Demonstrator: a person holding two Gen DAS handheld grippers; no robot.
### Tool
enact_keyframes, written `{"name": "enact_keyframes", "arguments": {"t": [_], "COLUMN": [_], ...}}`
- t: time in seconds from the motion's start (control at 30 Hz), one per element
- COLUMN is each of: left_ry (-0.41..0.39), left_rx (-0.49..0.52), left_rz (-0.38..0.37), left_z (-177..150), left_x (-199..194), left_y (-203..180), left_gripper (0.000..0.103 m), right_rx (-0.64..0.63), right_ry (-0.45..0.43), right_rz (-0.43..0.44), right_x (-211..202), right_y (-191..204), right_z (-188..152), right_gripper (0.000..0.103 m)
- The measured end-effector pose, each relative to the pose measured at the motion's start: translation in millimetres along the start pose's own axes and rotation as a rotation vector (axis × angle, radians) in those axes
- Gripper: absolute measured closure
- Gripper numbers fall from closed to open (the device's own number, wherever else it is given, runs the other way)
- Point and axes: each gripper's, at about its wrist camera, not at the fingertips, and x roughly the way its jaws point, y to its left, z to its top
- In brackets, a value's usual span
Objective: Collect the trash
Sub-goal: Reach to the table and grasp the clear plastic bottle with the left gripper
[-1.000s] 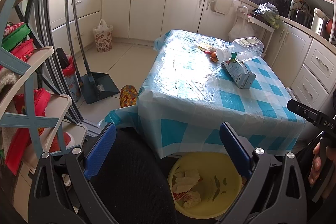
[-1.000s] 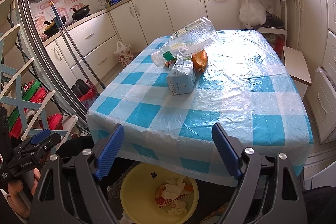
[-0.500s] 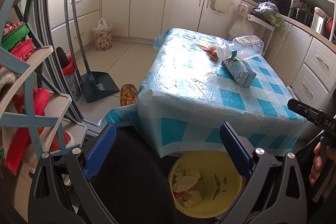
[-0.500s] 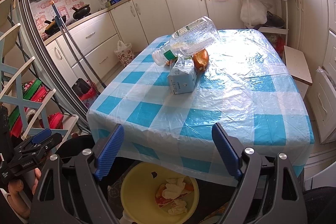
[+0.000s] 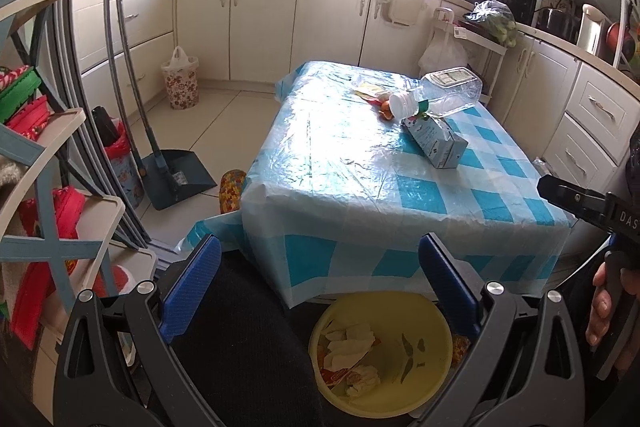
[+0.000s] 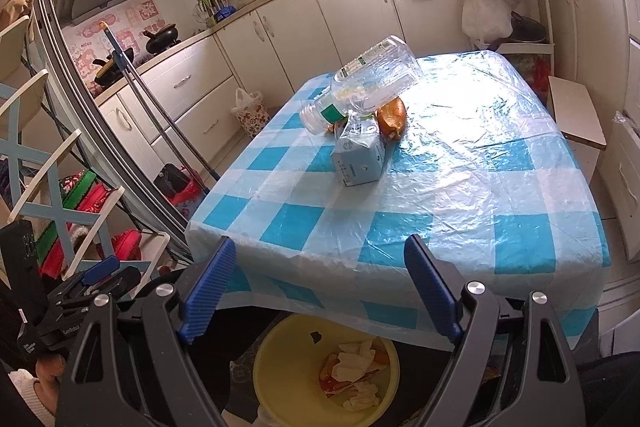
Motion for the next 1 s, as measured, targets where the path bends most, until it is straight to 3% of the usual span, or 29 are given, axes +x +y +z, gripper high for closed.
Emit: {"name": "enact_keyframes", "arguments": {"t": [0.23,0.6,0.7,0.87,1.0], "left_ry": [0.017,-0.024,-0.021,-0.004,0.045], "left_rx": [0.067,0.166,0.2,0.345,0.398], "left_rz": [-0.06,-0.114,-0.14,-0.165,-0.245], "left_z": [25,89,107,135,165], "left_x": [19,60,73,109,142], "left_y": [-20,-58,-71,-105,-126], "left_gripper": [0.007,0.007,0.007,0.007,0.007], "right_rx": [-0.001,0.045,0.058,0.113,0.191], "right_ry": [0.025,0.099,0.088,0.04,0.018], "right_rz": [0.008,0.013,0.023,0.026,0.022], "right_x": [9,53,58,54,52], "right_y": [-8,-43,-47,-62,-80], "right_z": [17,61,61,67,69], "right_gripper": [0.02,0.02,0.02,0.02,0.019]}}
